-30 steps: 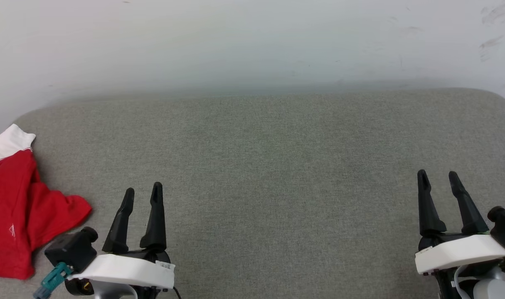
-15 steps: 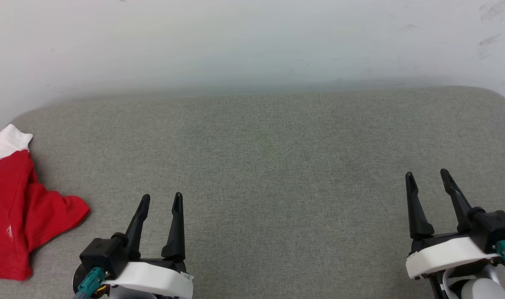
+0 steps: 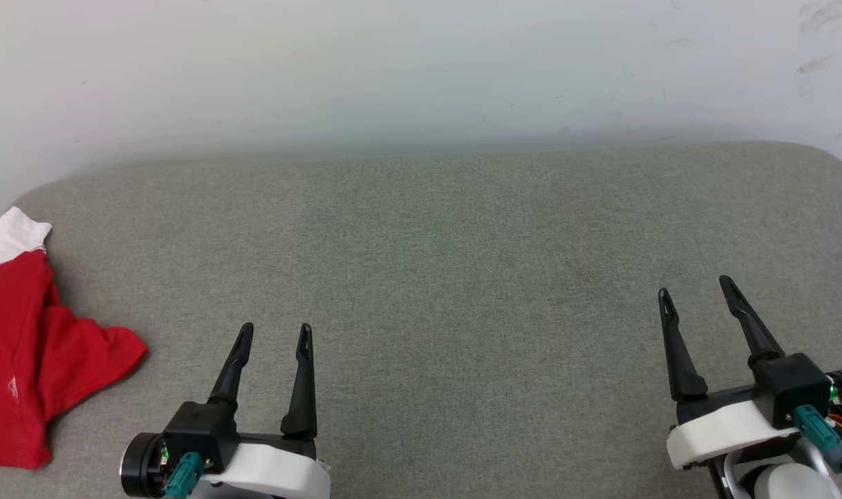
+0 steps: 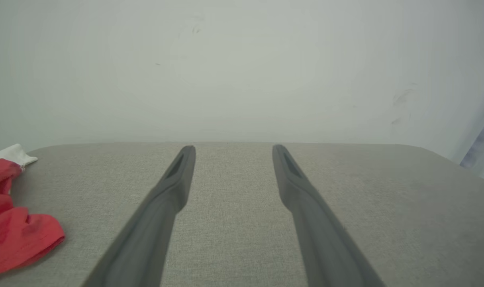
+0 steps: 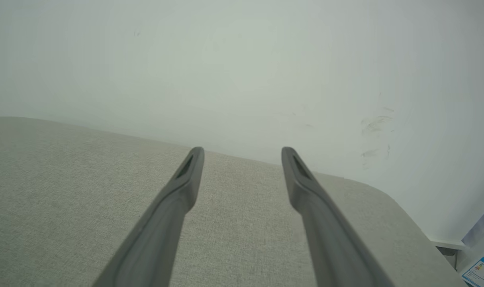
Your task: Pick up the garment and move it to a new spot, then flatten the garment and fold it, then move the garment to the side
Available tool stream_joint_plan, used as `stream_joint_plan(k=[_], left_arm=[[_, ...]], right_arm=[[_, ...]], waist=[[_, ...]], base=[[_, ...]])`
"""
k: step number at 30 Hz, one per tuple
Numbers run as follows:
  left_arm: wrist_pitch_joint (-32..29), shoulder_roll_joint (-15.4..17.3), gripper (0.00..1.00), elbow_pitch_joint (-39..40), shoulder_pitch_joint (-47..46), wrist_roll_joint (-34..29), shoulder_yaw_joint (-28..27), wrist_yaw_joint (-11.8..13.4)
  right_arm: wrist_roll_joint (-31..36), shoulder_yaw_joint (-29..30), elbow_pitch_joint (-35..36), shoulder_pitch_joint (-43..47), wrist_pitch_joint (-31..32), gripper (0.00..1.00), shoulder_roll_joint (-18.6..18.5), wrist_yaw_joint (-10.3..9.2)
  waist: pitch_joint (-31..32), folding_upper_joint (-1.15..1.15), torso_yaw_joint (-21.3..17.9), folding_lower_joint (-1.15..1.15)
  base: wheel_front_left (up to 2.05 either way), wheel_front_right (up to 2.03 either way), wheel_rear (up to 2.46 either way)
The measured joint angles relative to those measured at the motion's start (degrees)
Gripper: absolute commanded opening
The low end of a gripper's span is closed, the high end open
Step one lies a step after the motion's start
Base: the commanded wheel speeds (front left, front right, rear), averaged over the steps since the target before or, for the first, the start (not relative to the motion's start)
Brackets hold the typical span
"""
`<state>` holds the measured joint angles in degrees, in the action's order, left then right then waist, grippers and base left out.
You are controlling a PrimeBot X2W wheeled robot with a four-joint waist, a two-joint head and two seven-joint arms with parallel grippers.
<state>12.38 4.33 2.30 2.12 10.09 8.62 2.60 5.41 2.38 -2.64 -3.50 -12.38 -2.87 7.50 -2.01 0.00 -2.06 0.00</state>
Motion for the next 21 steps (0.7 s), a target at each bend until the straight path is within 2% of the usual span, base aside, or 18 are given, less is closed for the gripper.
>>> stream_joint_plan(k=[6, 15, 21], left_arm=[[0.7, -0.3, 1.0, 0.4, 0.3, 0.5, 0.1, -0.7], [1.7, -1.3, 1.0, 0.3, 1.3, 2.3, -4.2, -4.0], [2.3, -1.4, 1.0, 0.0, 1.6, 2.7, -4.3, -4.1]], right_arm=[[-0.4, 0.0, 0.2, 0.0, -0.7, 1.0, 0.0, 0.01], [-5.1, 0.2, -1.2, 0.0, -1.7, 1.0, 0.0, 0.01], [-6.6, -0.1, -2.7, 0.0, -2.3, 1.0, 0.0, 0.01]], waist=[[-0.2, 0.0, -0.1, 0.0], [-0.3, 0.0, -0.2, 0.0], [-0.3, 0.0, -0.3, 0.0]], base=[[0.0, 0.0, 0.0], [0.0, 0.0, 0.0], [0.0, 0.0, 0.0]])
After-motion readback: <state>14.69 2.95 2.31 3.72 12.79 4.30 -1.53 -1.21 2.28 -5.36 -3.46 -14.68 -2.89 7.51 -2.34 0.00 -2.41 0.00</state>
